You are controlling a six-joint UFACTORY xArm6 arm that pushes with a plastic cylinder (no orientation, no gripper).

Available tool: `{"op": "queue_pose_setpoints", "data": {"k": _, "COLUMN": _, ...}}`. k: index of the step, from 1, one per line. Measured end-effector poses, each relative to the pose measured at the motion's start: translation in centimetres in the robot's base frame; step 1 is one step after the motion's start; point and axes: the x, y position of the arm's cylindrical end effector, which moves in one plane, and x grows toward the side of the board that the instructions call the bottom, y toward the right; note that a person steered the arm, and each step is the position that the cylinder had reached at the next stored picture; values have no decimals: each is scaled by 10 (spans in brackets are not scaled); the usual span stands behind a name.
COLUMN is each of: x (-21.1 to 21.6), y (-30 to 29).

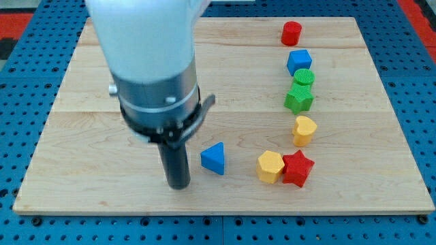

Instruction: Push the triangle to bottom of the bottom of the red circle

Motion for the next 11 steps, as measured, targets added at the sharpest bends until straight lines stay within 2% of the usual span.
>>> {"op": "queue_pose_setpoints", "data": {"k": 1, "x": -26, "y": 37}}
{"op": "queue_pose_setpoints", "data": {"k": 2, "x": -80, "y": 19}}
{"op": "queue_pose_setpoints", "data": {"k": 3, "x": -82, "y": 32}}
{"op": "queue_pose_setpoints", "data": {"k": 4, "x": -54, "y": 3}}
{"op": "queue_pose_setpoints", "data": {"k": 5, "x": -52, "y": 39}}
{"op": "queue_pose_setpoints", "data": {"k": 6, "x": -67, "y": 64}}
{"op": "queue_pose_setpoints", "data": {"k": 7, "x": -108, "y": 53}}
{"op": "queue_pose_setpoints", "data": {"k": 9, "x": -83, "y": 75}}
{"op": "queue_pose_setpoints", "data": {"k": 10, "x": -96, "y": 105}}
{"op": "queue_pose_setpoints", "data": {"k": 11, "x": -116, "y": 93}}
